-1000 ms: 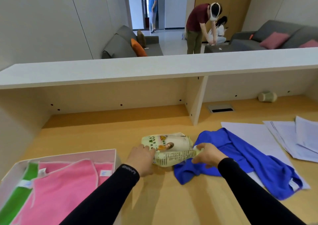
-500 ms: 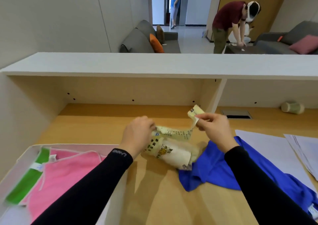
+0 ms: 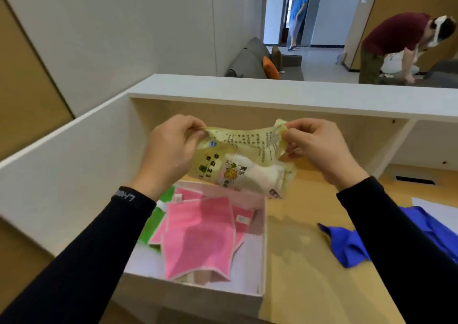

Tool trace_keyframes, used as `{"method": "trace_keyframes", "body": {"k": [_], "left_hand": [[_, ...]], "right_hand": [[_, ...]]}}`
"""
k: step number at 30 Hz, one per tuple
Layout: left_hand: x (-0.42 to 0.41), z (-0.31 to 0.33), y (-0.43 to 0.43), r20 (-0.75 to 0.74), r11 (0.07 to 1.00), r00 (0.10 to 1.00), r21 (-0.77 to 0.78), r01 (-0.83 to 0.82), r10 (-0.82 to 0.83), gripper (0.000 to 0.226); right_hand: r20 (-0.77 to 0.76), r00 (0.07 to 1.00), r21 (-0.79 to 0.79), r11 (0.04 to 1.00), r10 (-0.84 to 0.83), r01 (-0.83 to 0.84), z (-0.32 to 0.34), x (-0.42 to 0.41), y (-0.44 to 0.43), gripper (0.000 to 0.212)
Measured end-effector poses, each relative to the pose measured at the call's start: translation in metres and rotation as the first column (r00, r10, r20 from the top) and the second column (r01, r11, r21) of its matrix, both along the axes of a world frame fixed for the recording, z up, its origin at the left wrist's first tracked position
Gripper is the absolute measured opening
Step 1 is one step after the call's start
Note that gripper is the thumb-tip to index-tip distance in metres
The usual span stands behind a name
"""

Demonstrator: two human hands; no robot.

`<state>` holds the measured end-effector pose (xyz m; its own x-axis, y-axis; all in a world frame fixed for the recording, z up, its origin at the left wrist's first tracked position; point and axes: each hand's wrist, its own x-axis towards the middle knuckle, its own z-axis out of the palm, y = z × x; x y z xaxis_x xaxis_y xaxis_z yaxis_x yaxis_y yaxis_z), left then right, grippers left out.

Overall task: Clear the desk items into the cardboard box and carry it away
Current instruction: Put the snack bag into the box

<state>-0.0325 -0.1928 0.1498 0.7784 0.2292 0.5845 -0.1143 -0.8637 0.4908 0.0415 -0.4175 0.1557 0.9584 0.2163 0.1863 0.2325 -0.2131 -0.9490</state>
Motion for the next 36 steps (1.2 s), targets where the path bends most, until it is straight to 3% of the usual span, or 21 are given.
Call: {"method": "trace_keyframes", "body": {"k": [4,7,9,12,14,18,25,33,36], "left_hand": [[-0.045,-0.04,0.052,-0.192,0.998,0.981,0.064,0.007,0.005,0.009],[-0.072,-0.066,0.075,-0.484,0.999,0.874,-0.024,0.032,-0.04,0.018],[-0.081,-0.071,0.083,-0.568,0.996,0.821,-0.087,0.02,-0.066,0.022],[-0.081,-0.068,0.084,-0.596,0.993,0.798,-0.119,0.016,-0.085,0.041],[-0.077,-0.067,0.081,-0.548,0.988,0.83,-0.151,0.028,-0.107,0.049],[-0.056,-0.065,0.063,-0.455,0.988,0.884,-0.146,0.048,-0.11,0.028],[-0.011,-0.045,-0.035,-0.328,0.955,0.897,-0.129,0.268,-0.296,0.024],[0.05,-0.068,-0.197,-0.523,0.902,0.773,0.019,0.432,-0.36,0.025],[0.077,-0.089,-0.254,-0.625,0.901,0.695,-0.032,0.433,-0.357,0.026]], "right_hand": [[-0.143,0.986,-0.222,0.968,0.087,-0.117,-0.039,-0.017,0.052,0.012],[-0.324,0.939,-0.459,0.849,0.116,-0.263,-0.072,-0.029,0.071,0.015],[-0.399,0.912,-0.525,0.793,0.091,-0.309,-0.086,-0.033,0.076,0.016],[-0.407,0.911,-0.507,0.813,0.067,-0.286,-0.098,-0.034,0.079,0.016],[-0.406,0.914,-0.467,0.855,0.02,-0.226,-0.1,-0.035,0.077,0.015],[-0.394,0.91,-0.374,0.927,-0.126,-0.034,-0.101,-0.033,0.055,0.026],[-0.371,0.887,-0.28,0.943,-0.277,0.177,-0.095,-0.024,-0.018,0.023],[-0.385,0.8,-0.273,0.884,-0.461,0.379,-0.111,-0.007,-0.166,0.021],[-0.406,0.755,-0.288,0.856,-0.515,0.43,-0.122,0.001,-0.238,0.021]]}}
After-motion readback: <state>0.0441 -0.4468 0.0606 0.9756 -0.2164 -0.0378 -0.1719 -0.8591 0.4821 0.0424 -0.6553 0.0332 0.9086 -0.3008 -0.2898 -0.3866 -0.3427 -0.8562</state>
